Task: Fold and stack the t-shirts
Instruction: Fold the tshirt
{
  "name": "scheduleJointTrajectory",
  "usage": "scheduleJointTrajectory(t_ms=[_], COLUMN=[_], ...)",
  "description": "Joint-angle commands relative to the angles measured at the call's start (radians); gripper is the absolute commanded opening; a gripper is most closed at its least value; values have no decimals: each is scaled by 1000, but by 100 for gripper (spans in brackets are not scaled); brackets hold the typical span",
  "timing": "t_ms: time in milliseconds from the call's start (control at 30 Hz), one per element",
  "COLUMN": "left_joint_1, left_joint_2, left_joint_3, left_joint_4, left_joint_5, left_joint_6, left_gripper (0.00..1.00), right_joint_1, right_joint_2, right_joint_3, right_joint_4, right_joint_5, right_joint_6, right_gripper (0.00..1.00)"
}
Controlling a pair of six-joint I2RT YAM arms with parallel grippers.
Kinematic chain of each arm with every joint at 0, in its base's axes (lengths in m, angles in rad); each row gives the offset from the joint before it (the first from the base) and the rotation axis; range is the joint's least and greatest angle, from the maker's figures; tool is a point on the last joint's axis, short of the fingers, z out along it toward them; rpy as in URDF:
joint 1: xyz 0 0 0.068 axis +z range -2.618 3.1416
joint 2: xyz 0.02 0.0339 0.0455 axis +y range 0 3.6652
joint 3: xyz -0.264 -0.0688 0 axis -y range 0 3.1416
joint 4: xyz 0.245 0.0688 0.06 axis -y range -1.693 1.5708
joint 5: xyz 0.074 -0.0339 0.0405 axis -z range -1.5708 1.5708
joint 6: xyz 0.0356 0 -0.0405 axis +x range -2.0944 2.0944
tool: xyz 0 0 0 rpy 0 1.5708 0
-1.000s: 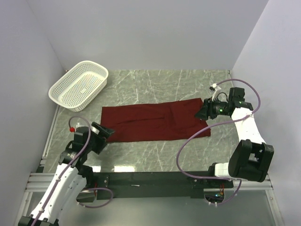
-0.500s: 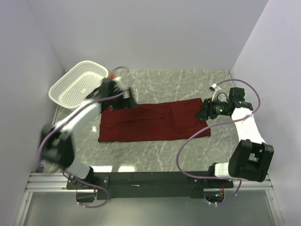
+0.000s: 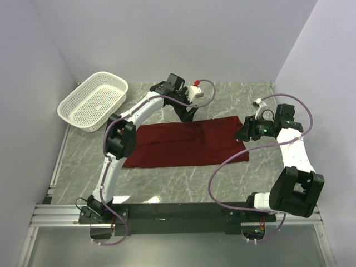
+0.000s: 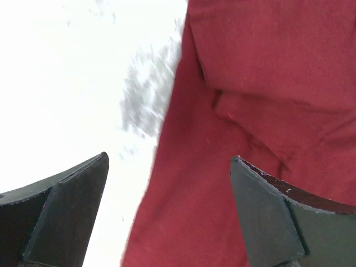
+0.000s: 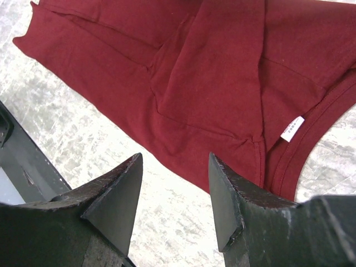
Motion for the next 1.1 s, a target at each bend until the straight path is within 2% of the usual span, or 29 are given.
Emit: scheduleJointTrajectory(t_ms=[0,267,433,667,1067], left_joint_1=[-19,-19,-21,-21,-16], left_joint_2=[37,126,152,171,171], left_joint_3=[93,141,129,106,58], left_joint_4=[-26,-25,-20,9,26], left_joint_5=[63,104,61,-5,-39], left_joint_6=[96,92,80,57,69], left_gripper=[96,89,88,79,79], right_joint_1=[-11,-19,-24,-25,-33], right_joint_2=[-8,-11,-13,-13,-13], right_joint_3=[9,6,4,6,2], right_joint_4=[7,4,1,-2,-7], right_joint_5=[-25,-32,-42,-49,-57], right_joint_6=[-5,-5,-5,-8,-11], right_gripper=[58,58,58,58,58])
